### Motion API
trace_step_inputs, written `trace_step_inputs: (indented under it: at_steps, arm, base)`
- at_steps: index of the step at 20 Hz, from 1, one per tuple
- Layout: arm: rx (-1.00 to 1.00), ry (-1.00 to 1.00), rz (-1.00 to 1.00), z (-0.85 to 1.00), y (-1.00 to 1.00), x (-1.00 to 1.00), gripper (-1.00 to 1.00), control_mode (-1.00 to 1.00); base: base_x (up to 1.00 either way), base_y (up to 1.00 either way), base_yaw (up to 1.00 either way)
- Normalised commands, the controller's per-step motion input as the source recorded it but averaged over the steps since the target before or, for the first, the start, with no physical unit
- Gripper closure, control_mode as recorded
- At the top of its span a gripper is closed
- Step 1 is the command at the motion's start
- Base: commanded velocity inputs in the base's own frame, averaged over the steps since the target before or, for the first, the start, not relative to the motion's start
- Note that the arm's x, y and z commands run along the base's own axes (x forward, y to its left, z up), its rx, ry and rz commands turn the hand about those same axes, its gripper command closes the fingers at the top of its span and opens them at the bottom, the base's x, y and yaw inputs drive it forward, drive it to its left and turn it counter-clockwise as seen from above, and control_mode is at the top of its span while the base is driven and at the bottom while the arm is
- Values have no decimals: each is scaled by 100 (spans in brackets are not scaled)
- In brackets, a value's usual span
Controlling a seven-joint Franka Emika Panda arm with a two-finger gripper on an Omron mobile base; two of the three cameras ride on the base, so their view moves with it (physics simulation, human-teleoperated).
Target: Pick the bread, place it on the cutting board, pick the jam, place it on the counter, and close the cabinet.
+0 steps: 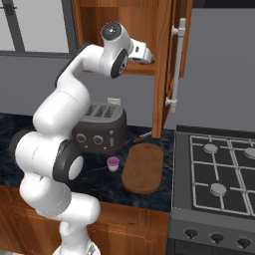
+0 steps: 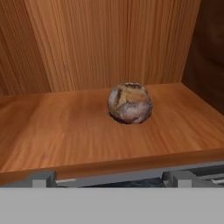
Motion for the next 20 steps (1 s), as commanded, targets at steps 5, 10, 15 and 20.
trace_step_inputs:
  at_steps: [5, 10, 15, 20]
  arm:
    - [0, 1, -2, 0, 0, 18, -100, -100]
    - [0, 0, 0, 0, -1, 17, -100, -100]
    - [0, 0, 0, -4, -4, 16, -100, -100]
    - [0, 0, 0, -17, -4, 15, -100, -100]
  base:
    - [0, 0, 0]
    - [0, 0, 0]
    - [0, 0, 0]
    - [0, 0, 0]
